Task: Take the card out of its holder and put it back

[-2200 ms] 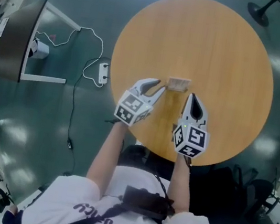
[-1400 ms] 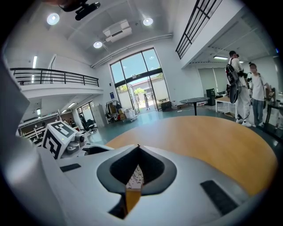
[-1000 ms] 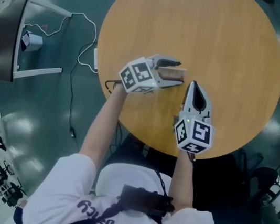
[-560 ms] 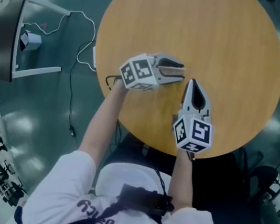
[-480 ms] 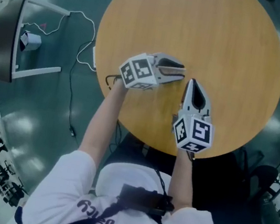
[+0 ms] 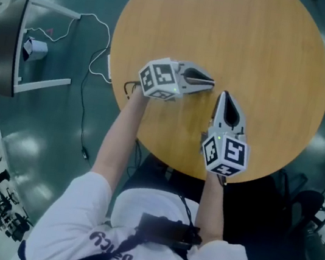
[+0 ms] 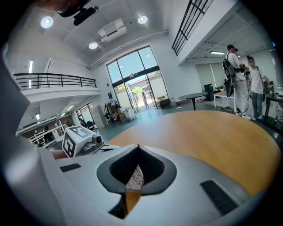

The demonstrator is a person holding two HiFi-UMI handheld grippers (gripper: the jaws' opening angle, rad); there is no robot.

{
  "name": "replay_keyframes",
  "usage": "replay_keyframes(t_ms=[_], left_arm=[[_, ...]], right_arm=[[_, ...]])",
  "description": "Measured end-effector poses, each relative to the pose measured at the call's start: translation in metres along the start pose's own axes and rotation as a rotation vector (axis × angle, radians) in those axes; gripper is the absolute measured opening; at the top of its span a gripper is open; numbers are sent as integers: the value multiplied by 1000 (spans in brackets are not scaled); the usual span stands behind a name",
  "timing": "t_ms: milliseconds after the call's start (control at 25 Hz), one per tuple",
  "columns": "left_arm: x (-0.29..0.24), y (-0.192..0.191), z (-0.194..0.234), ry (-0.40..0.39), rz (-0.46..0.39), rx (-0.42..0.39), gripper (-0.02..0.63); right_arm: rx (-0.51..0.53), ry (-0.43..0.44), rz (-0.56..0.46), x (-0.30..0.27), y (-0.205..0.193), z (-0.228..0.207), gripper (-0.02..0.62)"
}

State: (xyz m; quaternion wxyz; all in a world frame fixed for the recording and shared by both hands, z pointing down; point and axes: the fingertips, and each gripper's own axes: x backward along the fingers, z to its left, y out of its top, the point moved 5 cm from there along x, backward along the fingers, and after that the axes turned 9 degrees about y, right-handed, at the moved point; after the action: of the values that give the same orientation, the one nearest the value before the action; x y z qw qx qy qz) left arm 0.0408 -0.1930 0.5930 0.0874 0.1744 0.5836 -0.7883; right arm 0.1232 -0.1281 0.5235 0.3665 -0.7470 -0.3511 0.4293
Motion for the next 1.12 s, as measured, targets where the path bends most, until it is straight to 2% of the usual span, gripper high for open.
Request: replay_keyframes(t_ms=[520,920,1120], left_arm=[[3,7,-3,-21,42,-57,28],[7,29,-9,-31,50,-120,28],[9,37,-9,-10,50,-129,28]], right_arm=[[7,-10,-38,10,8,5,21],[4,-20,-72,26,13,5,21],[8,-23,-93,31,17,4,21]])
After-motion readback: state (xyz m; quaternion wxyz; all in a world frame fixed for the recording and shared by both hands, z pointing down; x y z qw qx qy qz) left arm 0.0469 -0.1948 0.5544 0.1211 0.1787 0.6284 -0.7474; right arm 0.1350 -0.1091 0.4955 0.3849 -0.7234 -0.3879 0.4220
